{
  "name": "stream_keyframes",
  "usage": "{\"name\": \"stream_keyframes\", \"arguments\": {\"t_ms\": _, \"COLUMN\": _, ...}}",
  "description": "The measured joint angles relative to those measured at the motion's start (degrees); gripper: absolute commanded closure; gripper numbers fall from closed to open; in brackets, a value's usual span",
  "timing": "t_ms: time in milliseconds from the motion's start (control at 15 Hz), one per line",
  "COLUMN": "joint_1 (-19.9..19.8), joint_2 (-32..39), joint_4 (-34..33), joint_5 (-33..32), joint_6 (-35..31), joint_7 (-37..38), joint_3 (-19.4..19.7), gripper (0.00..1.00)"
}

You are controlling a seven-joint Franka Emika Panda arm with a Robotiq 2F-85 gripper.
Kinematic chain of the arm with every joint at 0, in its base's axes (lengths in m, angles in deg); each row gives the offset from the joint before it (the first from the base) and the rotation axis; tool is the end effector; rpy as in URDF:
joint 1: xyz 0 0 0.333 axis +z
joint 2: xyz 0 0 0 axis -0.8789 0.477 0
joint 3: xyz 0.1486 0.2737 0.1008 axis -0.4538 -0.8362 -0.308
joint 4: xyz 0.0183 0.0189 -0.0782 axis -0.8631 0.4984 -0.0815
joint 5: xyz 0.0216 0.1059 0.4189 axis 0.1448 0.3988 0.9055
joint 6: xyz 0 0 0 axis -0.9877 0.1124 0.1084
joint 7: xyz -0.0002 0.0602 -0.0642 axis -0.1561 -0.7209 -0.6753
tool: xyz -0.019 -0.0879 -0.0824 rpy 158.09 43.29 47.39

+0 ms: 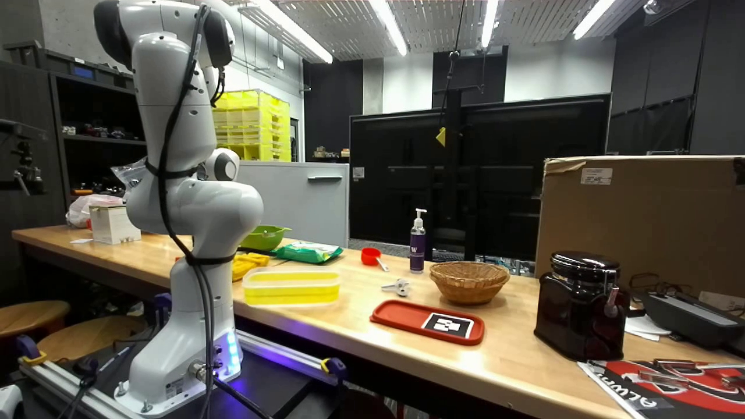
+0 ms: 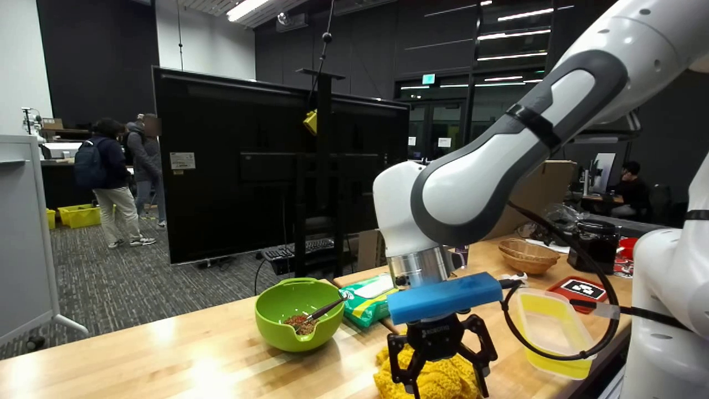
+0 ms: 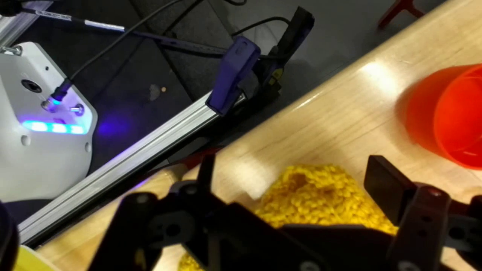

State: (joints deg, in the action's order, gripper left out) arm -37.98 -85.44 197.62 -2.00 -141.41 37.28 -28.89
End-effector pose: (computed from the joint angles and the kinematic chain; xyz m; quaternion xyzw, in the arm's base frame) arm 0.2604 0.3079 0.2668 0.9314 -0.3057 -0.1845 0.0705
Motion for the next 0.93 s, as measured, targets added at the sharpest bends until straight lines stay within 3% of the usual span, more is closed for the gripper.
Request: {"name": "stream_keyframes", "arguments": {"t_ms": 933, "joint_1": 0.2, "joint_2": -4.3, "joint_4": 8.7, "joint_5": 2.6, "joint_6": -4.9, "joint_7": -4.2, "joint_3": -0.2, "gripper": 0.0}}
